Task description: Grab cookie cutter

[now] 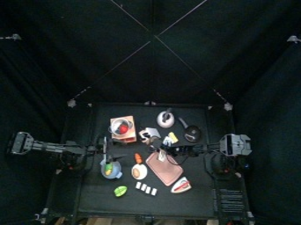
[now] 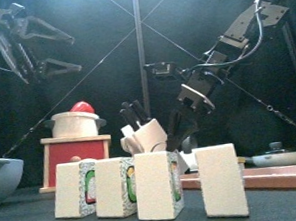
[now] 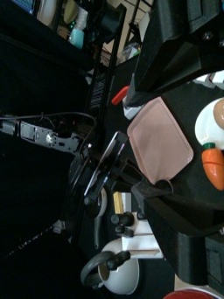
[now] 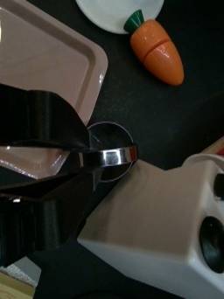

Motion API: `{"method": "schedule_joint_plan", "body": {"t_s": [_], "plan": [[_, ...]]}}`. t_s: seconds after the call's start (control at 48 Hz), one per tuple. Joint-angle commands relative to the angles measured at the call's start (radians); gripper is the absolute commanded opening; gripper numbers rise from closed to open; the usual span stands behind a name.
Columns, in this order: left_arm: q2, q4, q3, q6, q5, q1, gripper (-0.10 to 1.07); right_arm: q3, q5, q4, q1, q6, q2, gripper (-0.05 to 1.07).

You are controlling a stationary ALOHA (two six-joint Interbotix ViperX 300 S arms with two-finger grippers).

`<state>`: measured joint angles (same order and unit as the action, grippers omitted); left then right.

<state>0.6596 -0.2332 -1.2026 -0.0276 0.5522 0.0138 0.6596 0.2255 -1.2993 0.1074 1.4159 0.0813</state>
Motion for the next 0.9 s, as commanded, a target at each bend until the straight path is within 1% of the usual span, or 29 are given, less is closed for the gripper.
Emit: {"method": "schedule_joint_plan", "body": {"t_s": [0.0, 0.333, 0.479, 0.771, 0.875], "plan": [[-0.002, 0.0, 0.018, -0.002, 0.003, 0.003, 1.02, -0.021, 0.012, 0.006, -0.006, 0.002, -0.046, 0.59], [-0.002, -0.009, 0.005, 0.002, 0.003, -0.006, 1.02, -0.023, 0.034, 0.028, -0.014, 0.006, -0.138, 0.59], [0.0, -0.014, 0.003, 0.0, 0.003, -0.009, 1.02, -0.008, 0.049, 0.067, -0.044, 0.005, -0.15, 0.59], [-0.002, -0.011, 0.009, -0.005, 0.003, -0.002, 1.02, 0.015, 0.135, 0.08, -0.12, 0.002, -0.156, 0.59], [-0.002, -0.009, 0.005, -0.005, 0.003, 0.0, 1.02, 0.018, 0.15, 0.089, -0.146, 0.0, -0.169, 0.59]]}}
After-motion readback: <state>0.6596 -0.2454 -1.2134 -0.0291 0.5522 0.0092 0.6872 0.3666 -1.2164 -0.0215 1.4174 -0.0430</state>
